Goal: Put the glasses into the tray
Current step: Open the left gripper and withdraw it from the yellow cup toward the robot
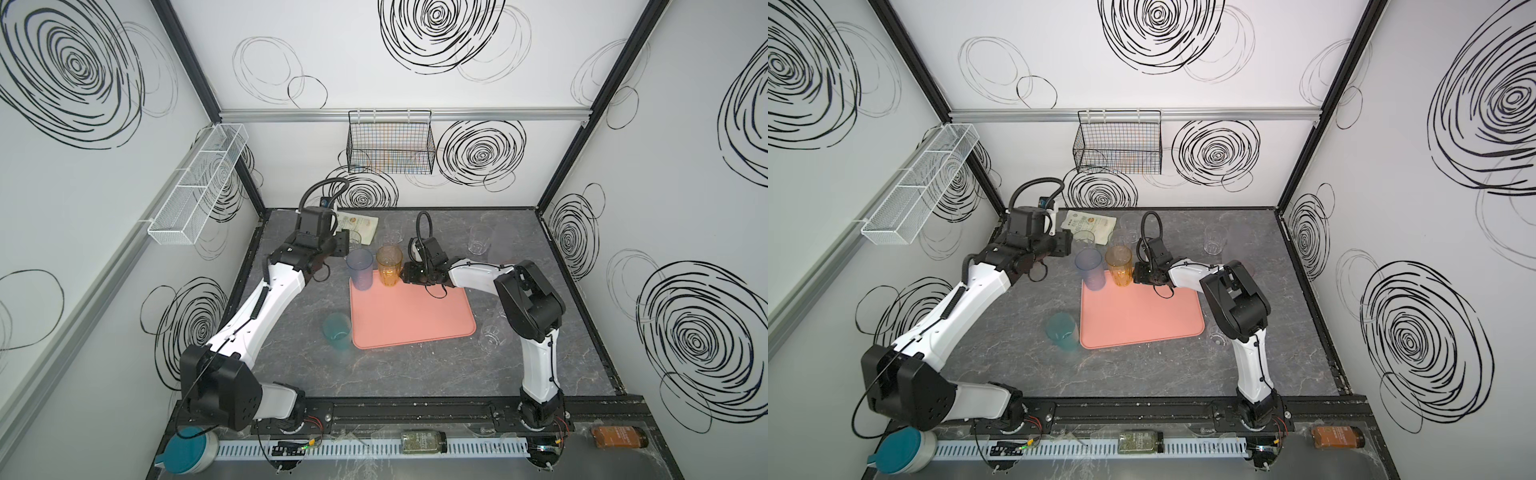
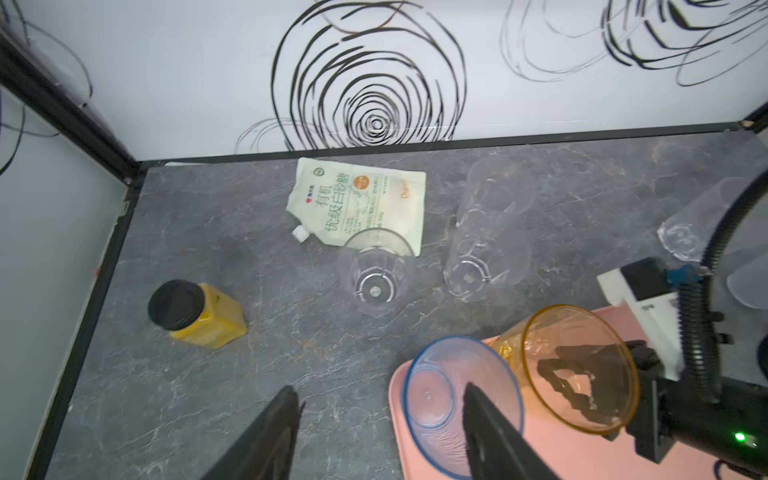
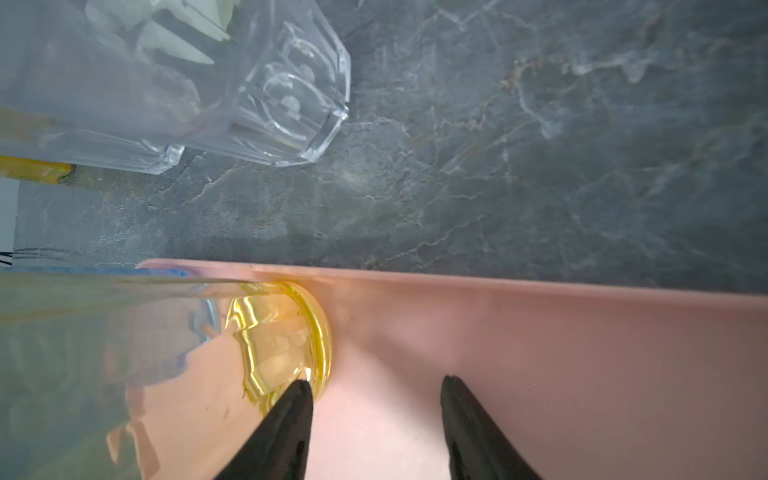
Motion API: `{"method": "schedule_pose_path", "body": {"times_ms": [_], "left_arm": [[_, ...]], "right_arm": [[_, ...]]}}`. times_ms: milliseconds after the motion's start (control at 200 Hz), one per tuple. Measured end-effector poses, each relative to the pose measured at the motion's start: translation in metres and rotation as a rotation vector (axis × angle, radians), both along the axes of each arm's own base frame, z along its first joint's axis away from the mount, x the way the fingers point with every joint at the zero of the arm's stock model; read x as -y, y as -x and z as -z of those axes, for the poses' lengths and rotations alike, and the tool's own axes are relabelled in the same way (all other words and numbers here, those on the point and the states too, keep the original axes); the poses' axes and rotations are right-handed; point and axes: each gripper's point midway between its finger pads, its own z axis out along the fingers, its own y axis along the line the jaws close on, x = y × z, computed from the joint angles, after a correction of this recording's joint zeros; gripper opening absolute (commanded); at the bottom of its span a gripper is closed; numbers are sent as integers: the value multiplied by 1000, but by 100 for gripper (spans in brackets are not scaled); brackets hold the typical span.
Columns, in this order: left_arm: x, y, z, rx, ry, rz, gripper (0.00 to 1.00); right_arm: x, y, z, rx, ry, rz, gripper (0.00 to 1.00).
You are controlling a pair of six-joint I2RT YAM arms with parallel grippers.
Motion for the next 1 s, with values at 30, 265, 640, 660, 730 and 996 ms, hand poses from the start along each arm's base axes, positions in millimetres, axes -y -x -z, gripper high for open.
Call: {"method": "schedule_pose_path", "body": {"times_ms": [30, 265, 640, 660, 730, 996], "left_arm": [[-10, 0, 1, 7, 15, -32, 72], [-43, -4, -3, 84, 82, -140, 73], [-45, 4, 30, 51, 90, -164, 75], [-45, 5, 31, 51, 91, -166, 75], [-47, 11, 36, 53, 95, -176, 79], [-56, 28, 55, 32, 179, -207, 91]], "right_arm": [[-3, 0, 0, 2, -1, -4, 55], [-8, 5, 1, -5, -8, -12, 55], [7, 25, 0, -40, 2, -2, 55], [9, 28, -1, -42, 5, -2, 55], [17, 38, -5, -47, 14, 3, 55], [3, 55, -45, 67, 65, -32, 58]]}}
